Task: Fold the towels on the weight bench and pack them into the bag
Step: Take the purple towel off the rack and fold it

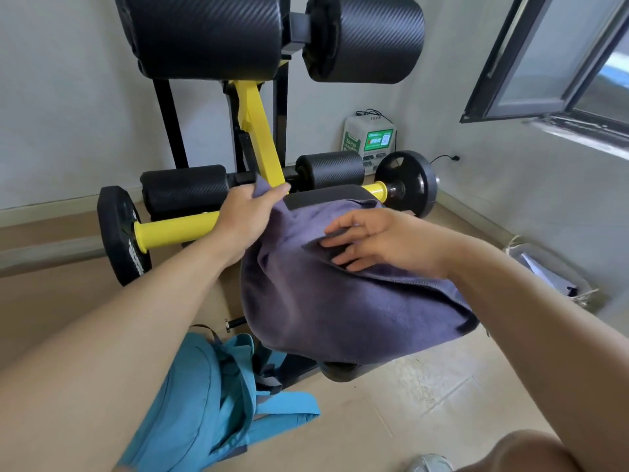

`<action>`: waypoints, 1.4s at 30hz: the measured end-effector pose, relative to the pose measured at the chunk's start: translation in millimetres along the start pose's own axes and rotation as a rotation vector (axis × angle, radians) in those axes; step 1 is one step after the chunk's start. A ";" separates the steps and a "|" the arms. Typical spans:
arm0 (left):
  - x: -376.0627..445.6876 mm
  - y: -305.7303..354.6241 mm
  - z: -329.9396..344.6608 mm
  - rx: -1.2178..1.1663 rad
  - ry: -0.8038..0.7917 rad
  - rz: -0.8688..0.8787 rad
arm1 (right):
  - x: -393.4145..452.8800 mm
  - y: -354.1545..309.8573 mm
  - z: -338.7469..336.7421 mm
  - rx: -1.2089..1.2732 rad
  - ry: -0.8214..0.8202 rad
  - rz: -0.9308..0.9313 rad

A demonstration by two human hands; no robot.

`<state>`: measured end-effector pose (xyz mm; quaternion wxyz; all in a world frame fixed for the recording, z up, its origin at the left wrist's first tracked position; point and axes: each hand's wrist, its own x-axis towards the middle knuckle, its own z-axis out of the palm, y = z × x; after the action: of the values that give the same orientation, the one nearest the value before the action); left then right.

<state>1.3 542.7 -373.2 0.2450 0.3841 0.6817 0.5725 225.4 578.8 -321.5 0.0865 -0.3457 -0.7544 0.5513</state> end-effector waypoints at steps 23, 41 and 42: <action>-74.1 20.4 17.3 0.122 -0.256 0.187 | -89.7 -56.1 -40.1 0.021 0.836 -0.567; -96.1 23.7 -18.2 -0.179 -0.154 -0.012 | -8.2 -20.8 32.0 -0.624 0.574 -0.659; -95.8 24.0 -20.0 -0.179 -0.138 -0.021 | -8.8 -22.1 33.5 -0.596 0.561 -0.648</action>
<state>47.7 455.0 -355.6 0.3305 0.3921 0.6132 0.6008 205.4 544.2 -312.2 0.3493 -0.2387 -0.8946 0.1439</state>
